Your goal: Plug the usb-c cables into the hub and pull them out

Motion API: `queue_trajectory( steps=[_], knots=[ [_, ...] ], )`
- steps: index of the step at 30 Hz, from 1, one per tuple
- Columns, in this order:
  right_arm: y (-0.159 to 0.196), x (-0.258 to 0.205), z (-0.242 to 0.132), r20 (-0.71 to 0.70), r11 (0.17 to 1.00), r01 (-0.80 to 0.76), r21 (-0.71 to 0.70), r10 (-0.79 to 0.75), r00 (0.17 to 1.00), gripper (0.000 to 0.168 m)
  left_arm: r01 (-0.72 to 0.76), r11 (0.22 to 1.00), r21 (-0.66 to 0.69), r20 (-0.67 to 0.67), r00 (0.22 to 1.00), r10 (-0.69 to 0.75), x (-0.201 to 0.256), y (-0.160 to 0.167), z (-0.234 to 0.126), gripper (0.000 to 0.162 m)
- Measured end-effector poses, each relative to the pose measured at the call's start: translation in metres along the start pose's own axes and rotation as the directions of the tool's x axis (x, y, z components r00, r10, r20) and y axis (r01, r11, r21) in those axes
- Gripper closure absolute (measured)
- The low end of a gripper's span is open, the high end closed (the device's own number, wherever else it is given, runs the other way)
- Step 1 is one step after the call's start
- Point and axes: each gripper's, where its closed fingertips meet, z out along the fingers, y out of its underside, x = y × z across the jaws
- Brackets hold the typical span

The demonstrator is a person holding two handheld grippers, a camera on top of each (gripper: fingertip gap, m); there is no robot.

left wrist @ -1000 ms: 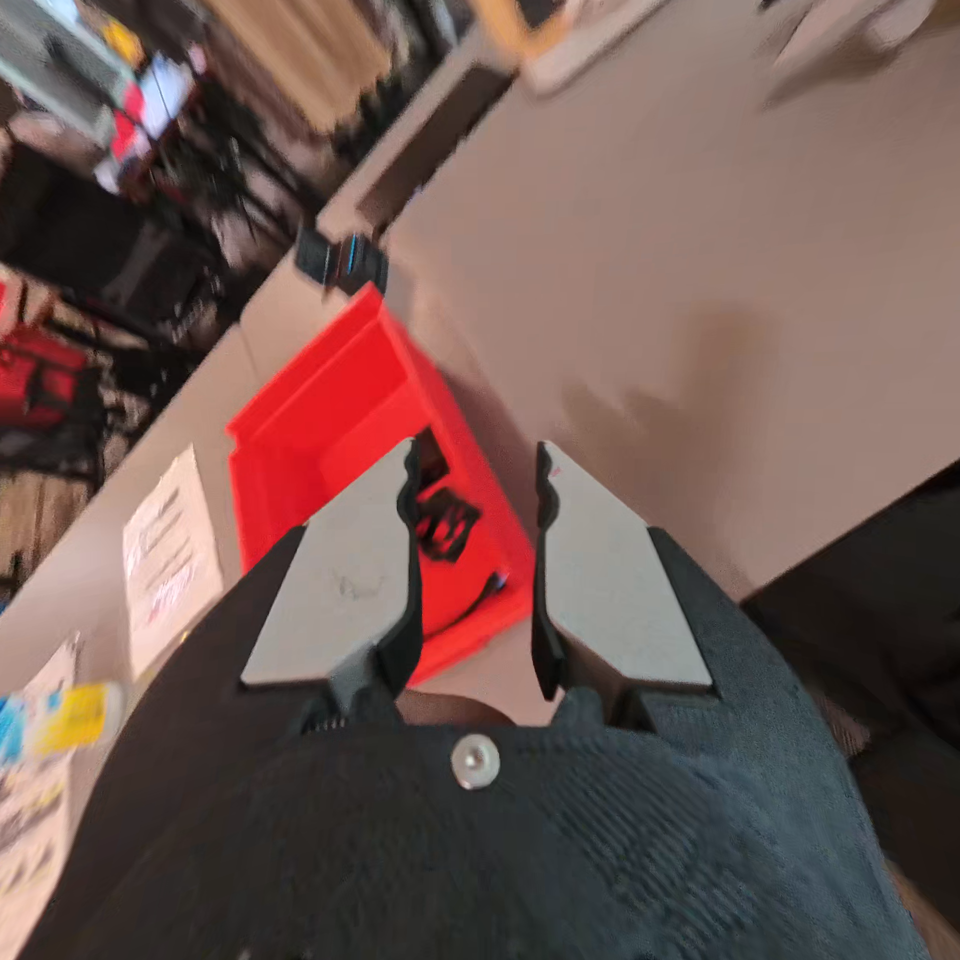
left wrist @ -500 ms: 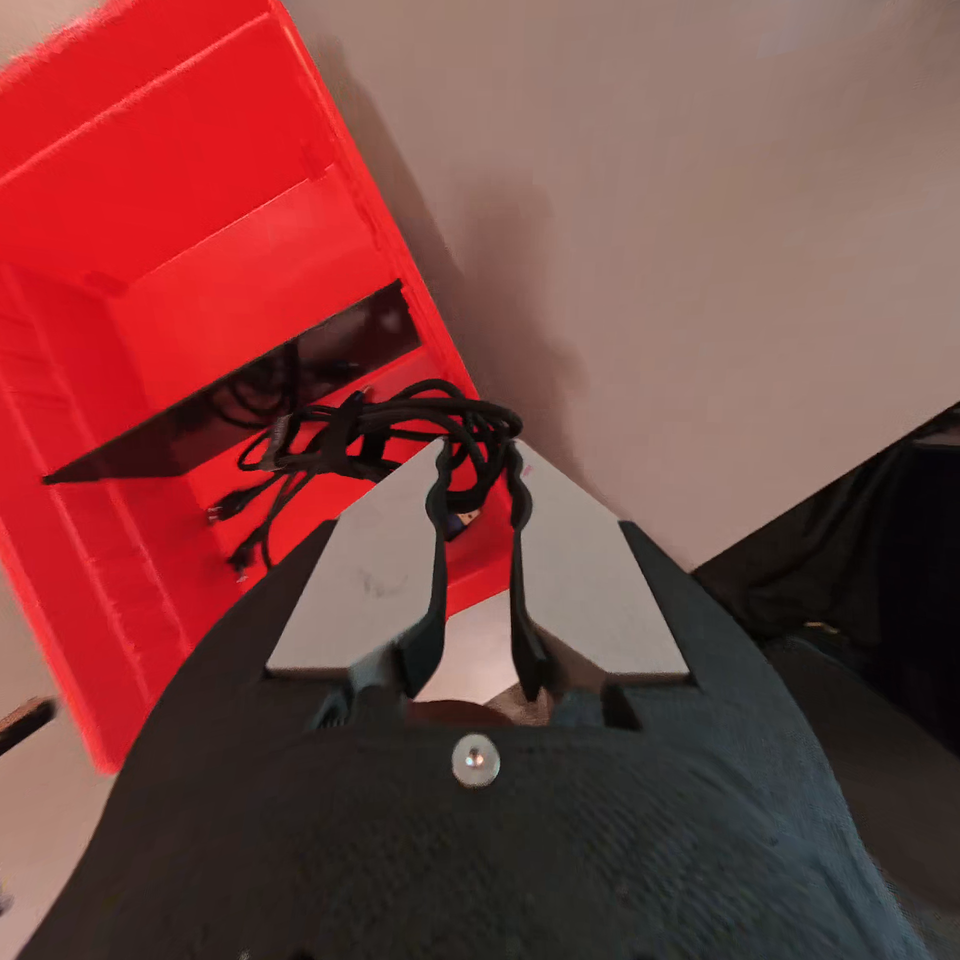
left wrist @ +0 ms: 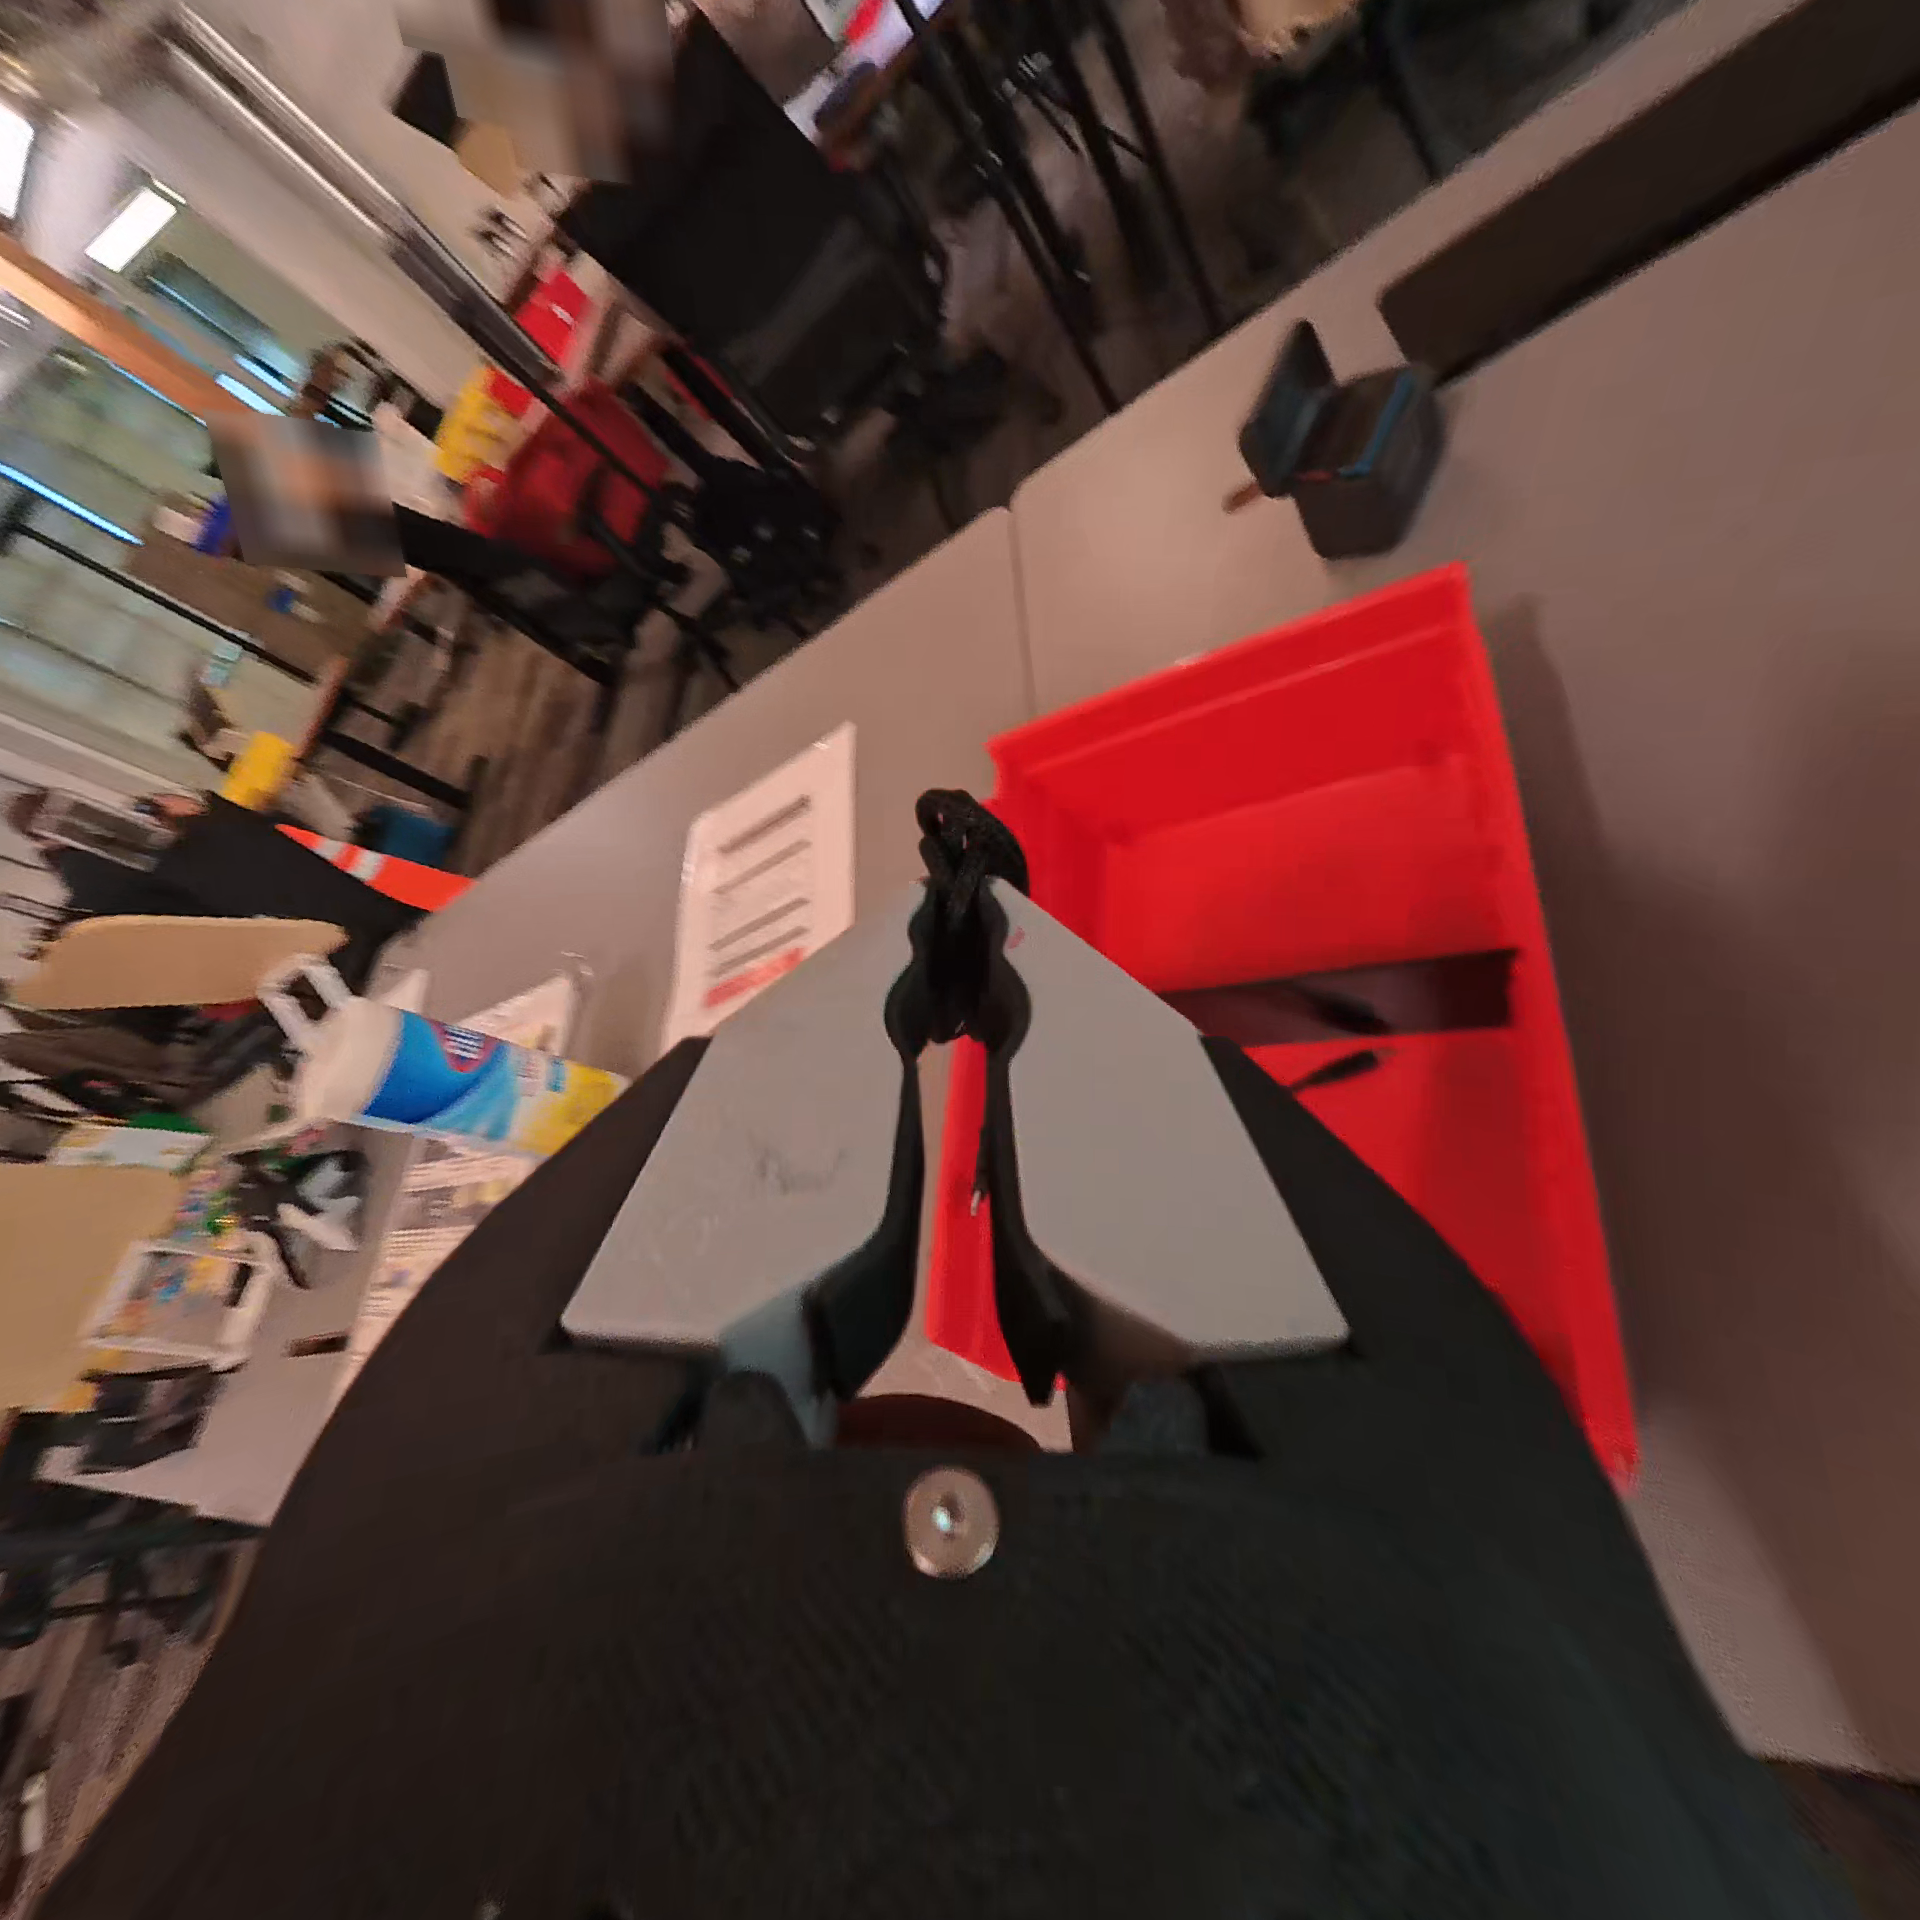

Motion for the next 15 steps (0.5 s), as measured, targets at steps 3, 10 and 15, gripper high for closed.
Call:
queue_trajectory(
  steps=[3,10,15],
  knots=[
    [0.000,0.000,0.000,0.001,1.000,-0.004,0.002,0.004,1.000,0.120,-0.032,0.998,0.048,0.053,0.998,0.029,-0.010,-0.020,-0.012,0.160],
    [0.000,0.000,0.000,0.000,1.000,0.002,-0.002,-0.002,1.000,0.121,-0.006,0.990,0.138,0.012,1.000,0.005,-0.006,-0.057,-0.034,0.159],
    [0.000,0.000,0.000,-0.001,1.000,0.002,0.002,-0.002,1.000,0.121,-0.042,0.992,0.123,0.024,0.999,0.039,0.001,-0.053,-0.032,0.159]
  ],
)
